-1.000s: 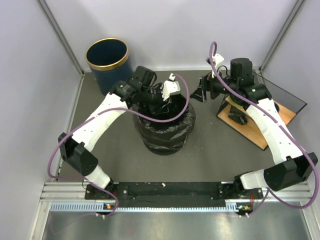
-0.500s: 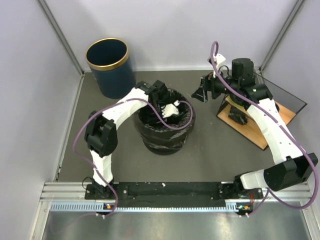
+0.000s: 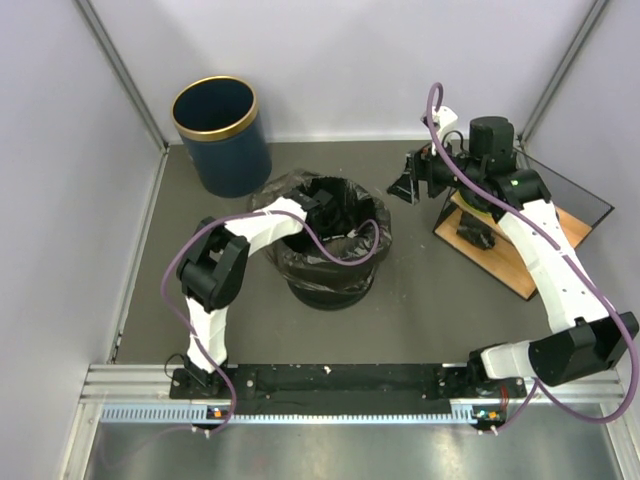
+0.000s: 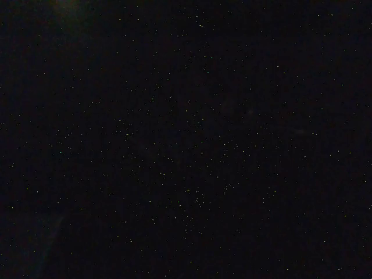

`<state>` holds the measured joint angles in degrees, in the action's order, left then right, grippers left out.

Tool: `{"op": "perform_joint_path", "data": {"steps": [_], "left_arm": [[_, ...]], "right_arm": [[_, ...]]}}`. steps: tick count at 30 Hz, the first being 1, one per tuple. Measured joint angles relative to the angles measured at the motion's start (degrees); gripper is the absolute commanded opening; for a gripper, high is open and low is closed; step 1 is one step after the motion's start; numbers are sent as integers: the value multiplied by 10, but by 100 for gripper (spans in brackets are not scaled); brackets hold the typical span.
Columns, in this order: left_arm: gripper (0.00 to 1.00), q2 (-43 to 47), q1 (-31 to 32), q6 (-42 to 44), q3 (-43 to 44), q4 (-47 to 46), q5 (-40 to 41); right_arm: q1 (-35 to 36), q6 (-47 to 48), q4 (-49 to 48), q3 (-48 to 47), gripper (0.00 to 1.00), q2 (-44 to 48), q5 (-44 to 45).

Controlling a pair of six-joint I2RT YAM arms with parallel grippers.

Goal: Put the trash bags into the trash bin

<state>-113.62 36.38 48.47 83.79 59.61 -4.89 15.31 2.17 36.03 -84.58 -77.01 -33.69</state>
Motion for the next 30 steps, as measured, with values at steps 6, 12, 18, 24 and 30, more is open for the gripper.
{"op": "perform_joint_path", "data": {"steps": [6, 12, 18, 24, 30], "left_arm": [[49, 2, -1, -10, 22, 4, -3], [54, 23, -3, -24, 105, 21, -2], [55, 73, -3, -25, 121, 43, -3], [53, 103, -4, -31, 127, 52, -34], [52, 191, -17, -89, 128, -8, -131]], "right_arm": [[0, 5, 0, 5, 80, 5, 0], [0, 8, 0, 6, 80, 5, -3], [0, 8, 0, 6, 79, 5, -9], [0, 9, 0, 6, 67, 5, -21], [4, 23, 1, 0, 38, -7, -39]]}}
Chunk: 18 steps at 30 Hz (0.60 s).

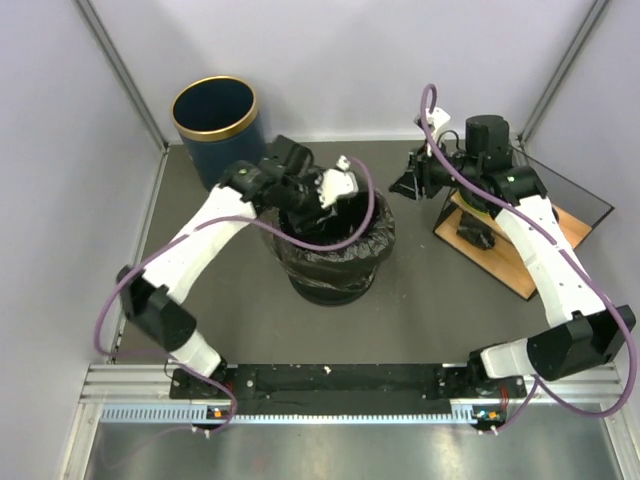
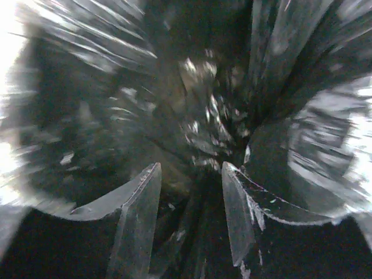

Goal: Put the trash bags into the trash bin

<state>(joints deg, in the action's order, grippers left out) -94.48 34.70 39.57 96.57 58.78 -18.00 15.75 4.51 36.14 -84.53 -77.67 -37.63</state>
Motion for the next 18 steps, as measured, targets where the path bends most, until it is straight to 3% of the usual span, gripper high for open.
{"op": "perform_joint_path", "data": {"steps": [4, 8, 13, 18], "left_arm": [[56, 105, -44, -97, -21, -105, -97], [58, 203, -144, -247, -69, -236, -174], [62, 242, -199, -357, -125, -316, -191], [63, 245, -226, -402, -186, -325, -188]], "right_arm": [[38, 49, 52, -70, 39, -40, 2], [120, 127, 131, -188, 39, -96, 24], [205, 225, 245, -238, 46, -150, 80], [225, 286, 336, -243, 48, -246, 125]]}}
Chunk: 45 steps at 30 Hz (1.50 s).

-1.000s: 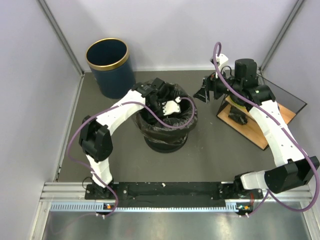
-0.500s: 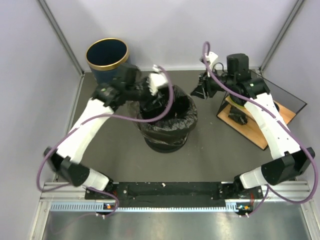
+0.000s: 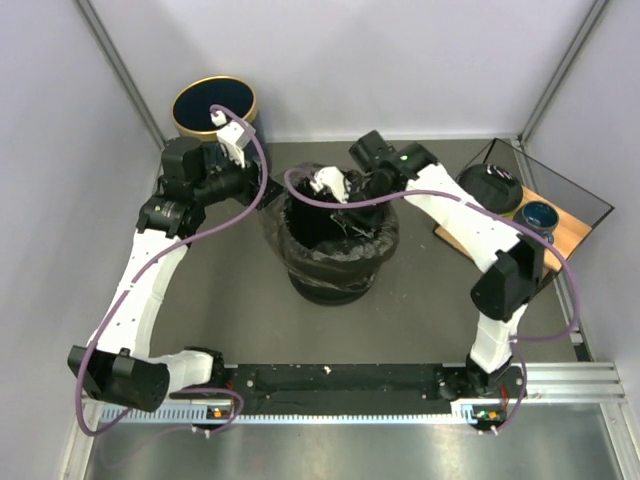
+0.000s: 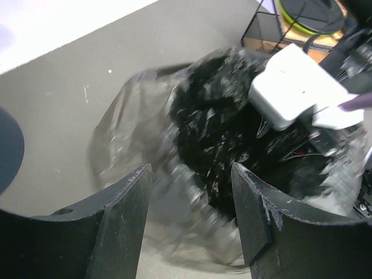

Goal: Put the trash bags into the trash bin

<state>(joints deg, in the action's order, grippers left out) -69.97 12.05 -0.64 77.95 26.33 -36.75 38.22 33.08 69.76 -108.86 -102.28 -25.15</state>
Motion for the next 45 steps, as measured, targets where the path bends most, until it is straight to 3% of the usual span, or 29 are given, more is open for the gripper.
{"op": "perform_joint_path", "data": {"steps": [10, 19, 26, 30, 38, 45], "left_arm": [[64, 2, -42, -32, -29, -4, 12], [64, -20, -59, -63, -35, -19, 6], [63, -46, -61, -72, -35, -23, -5], [60, -65, -67, -86, -40, -28, -22], [39, -121, -73, -96, -80, -42, -20], [36, -192, -74, -93, -125, -42, -23]], "right_arm": [[5, 46, 20, 40, 47, -116, 43], [20, 62, -44, 115, 46, -128, 74], [21, 60, -71, 152, 53, -136, 82], [21, 53, -73, 152, 53, -125, 84], [22, 48, -74, 152, 53, -75, 79], [22, 48, -76, 152, 53, -68, 71]]}}
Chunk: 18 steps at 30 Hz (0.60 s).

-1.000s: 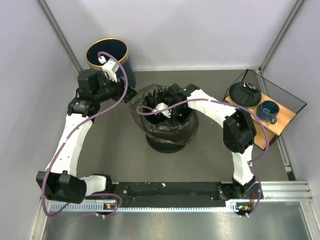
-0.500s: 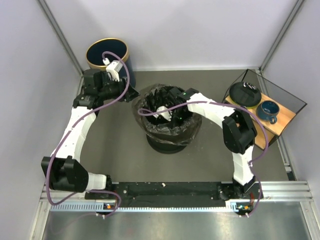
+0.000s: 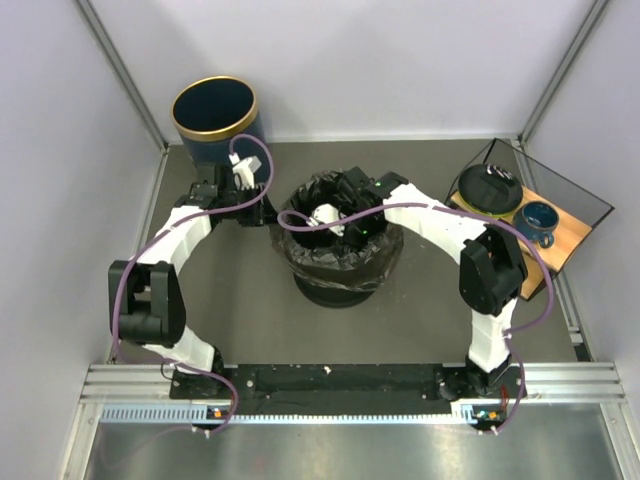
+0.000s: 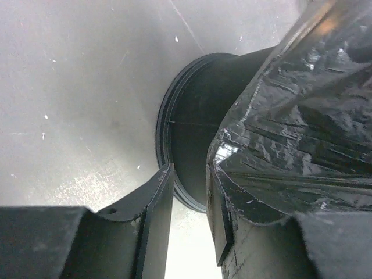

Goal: Put the trash bags into the trash bin

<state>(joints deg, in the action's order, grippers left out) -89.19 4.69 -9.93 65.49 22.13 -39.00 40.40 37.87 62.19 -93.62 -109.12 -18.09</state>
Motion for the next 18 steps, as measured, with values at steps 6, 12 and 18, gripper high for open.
{"op": "perform_joint_path", "data": {"steps": [6, 12, 18], "left_arm": [[54, -10, -1, 8, -8, 6, -1], [65, 12, -38, 12, -8, 18, -6], [65, 78, -70, 18, -6, 14, -27]], "right_arm": [[0, -5, -1, 2, 53, 6, -5], [0, -18, -6, 2, 53, 40, -14], [0, -40, -32, 6, 54, 85, -19]]}}
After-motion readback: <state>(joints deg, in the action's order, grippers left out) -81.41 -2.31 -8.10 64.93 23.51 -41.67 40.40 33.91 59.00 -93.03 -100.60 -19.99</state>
